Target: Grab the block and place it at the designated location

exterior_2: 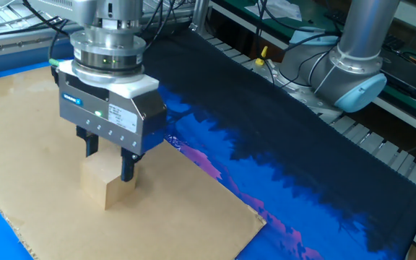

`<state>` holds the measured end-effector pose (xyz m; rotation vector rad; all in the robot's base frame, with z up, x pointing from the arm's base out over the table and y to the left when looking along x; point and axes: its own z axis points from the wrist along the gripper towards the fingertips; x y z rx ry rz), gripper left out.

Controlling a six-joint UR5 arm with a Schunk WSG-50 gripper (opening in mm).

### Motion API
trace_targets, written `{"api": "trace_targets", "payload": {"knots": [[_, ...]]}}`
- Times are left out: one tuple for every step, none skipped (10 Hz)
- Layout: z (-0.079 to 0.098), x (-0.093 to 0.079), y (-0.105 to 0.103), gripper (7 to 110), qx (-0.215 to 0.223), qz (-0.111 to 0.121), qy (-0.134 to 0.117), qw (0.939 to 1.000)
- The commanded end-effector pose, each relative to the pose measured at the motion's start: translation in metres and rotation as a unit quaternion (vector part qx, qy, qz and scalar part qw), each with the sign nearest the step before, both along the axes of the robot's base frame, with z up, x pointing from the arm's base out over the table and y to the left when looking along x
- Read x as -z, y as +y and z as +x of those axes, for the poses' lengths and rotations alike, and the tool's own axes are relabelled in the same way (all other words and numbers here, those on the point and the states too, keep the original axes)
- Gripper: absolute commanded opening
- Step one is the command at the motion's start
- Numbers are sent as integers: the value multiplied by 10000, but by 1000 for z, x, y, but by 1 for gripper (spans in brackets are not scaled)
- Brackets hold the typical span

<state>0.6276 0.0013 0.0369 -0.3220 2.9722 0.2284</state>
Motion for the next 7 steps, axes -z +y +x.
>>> {"api": "trace_targets", "payload": {"knots": [[-5, -10, -4, 66, -81, -72, -56, 9999], [-10, -16, 1, 66, -64, -16, -61, 10000], [-12, -20, 4, 88, -47, 32, -67, 10000], [-14, -23, 6, 88, -25, 73, -63, 10000], [-16, -27, 6, 88, -26, 73, -56, 10000], [-18, -32, 0, 88, -74, -41, -94, 9999], [-18, -39, -10, 88, -145, -260, -148, 9994]]}}
